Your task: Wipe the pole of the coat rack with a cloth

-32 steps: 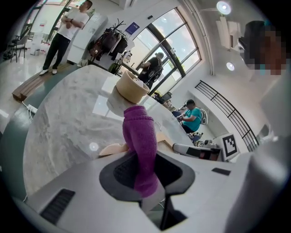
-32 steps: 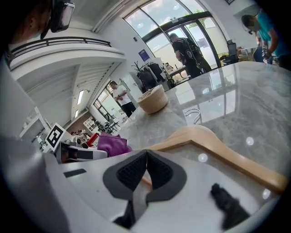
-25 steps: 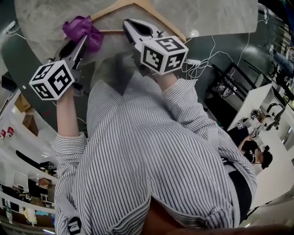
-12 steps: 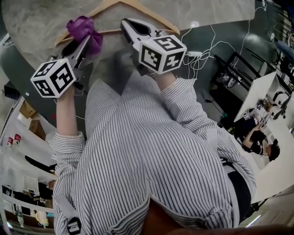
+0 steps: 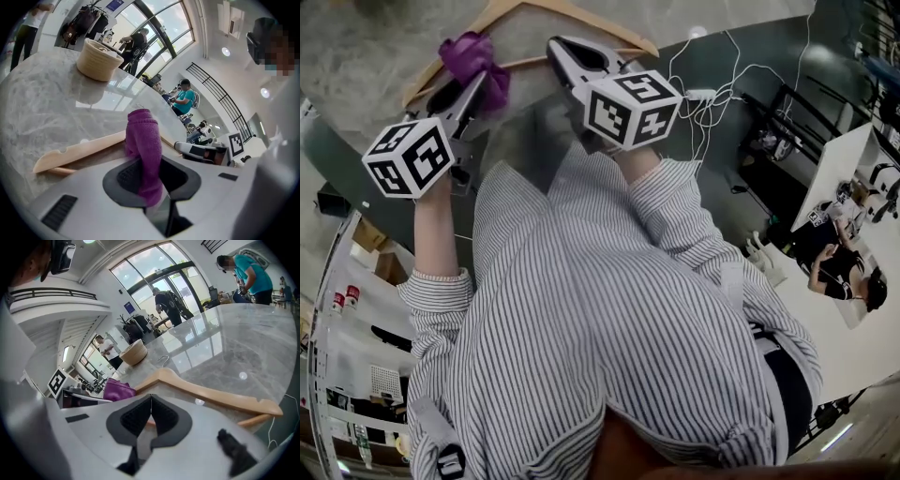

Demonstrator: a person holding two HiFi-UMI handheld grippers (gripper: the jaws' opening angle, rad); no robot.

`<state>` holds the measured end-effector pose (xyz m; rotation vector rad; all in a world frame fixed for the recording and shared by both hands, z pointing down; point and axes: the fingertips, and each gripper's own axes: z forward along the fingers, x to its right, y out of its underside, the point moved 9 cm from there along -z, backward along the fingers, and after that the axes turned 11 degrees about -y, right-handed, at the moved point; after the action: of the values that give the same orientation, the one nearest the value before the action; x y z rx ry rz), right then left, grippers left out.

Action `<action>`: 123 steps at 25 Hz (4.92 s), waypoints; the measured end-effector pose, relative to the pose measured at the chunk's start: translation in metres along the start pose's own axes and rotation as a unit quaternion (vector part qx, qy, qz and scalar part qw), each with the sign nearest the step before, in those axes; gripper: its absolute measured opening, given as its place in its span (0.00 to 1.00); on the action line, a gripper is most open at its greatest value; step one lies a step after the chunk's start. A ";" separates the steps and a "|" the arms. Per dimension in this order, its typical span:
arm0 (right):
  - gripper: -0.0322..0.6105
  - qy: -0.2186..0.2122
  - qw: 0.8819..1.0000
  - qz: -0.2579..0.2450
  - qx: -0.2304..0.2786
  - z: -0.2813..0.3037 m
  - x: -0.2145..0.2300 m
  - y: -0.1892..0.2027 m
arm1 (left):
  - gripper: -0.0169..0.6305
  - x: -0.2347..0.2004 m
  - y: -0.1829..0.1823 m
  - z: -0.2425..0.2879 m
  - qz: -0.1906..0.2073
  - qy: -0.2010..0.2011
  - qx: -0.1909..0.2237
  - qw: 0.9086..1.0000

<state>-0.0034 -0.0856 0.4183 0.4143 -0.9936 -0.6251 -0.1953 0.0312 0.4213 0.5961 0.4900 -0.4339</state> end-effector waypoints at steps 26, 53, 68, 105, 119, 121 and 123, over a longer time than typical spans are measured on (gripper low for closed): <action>0.08 0.067 0.994 0.058 0.062 -0.066 0.046 0.019 | 0.18 0.068 -0.010 0.064 0.080 0.062 -0.069 0.992; 0.07 0.126 0.981 0.100 0.111 -0.121 0.067 0.037 | 0.18 0.138 -0.014 0.123 0.154 0.152 -0.144 0.966; 0.07 0.146 0.974 0.114 0.130 -0.142 0.080 0.044 | 0.18 0.179 -0.010 0.160 0.174 0.187 -0.165 0.953; 0.07 0.075 0.988 -0.017 0.133 -0.135 0.014 -0.030 | 0.18 0.160 -0.038 0.029 0.106 0.160 -0.008 0.981; 0.07 -0.019 0.985 -0.125 0.116 -0.105 -0.059 -0.086 | 0.18 0.130 -0.066 -0.066 0.048 0.092 0.170 0.980; 0.07 -0.029 0.983 -0.133 0.121 -0.104 -0.066 -0.092 | 0.18 0.128 -0.067 -0.074 0.039 0.096 0.188 0.977; 0.07 -0.040 0.981 -0.143 0.126 -0.100 -0.071 -0.097 | 0.18 0.124 -0.069 -0.082 0.033 0.099 0.205 0.973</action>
<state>0.0269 -0.1079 0.2662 0.7709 -1.1041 -0.7802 -0.1570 0.0005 0.2644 1.0595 0.5726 -0.4168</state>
